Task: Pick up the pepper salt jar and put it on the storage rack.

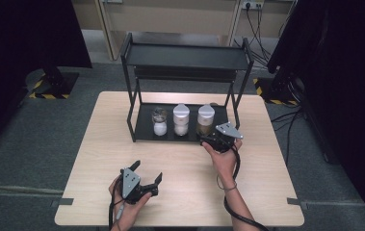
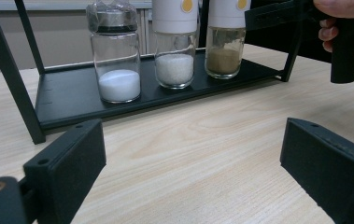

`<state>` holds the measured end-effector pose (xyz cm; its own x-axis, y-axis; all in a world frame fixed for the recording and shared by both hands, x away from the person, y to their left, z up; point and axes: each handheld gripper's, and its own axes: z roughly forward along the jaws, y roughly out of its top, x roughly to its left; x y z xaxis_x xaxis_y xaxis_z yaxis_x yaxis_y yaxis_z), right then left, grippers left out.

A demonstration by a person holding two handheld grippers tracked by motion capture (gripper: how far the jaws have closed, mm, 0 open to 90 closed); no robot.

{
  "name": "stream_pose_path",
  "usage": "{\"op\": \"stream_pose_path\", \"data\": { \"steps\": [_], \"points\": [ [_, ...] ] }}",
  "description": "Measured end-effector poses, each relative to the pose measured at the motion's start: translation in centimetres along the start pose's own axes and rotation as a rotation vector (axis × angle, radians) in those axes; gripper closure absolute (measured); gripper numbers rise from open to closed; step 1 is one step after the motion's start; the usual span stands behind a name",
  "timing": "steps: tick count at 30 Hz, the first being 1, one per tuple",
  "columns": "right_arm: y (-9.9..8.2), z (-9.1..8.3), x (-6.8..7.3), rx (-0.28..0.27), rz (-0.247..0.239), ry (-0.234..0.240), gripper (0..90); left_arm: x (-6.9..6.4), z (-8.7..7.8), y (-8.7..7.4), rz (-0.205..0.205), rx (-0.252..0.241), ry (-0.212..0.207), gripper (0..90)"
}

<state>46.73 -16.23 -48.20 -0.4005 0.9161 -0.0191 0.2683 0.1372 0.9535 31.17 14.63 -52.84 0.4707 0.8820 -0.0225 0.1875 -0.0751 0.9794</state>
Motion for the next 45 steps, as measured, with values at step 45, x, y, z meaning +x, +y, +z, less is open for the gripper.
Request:
{"op": "stream_pose_path", "data": {
  "steps": [45],
  "points": [
    [0.0,-2.9,0.5,-0.032,0.007,0.050,6.5,0.0,0.0,0.0,-0.002,0.001,-0.001,6.3]
  ]
}}
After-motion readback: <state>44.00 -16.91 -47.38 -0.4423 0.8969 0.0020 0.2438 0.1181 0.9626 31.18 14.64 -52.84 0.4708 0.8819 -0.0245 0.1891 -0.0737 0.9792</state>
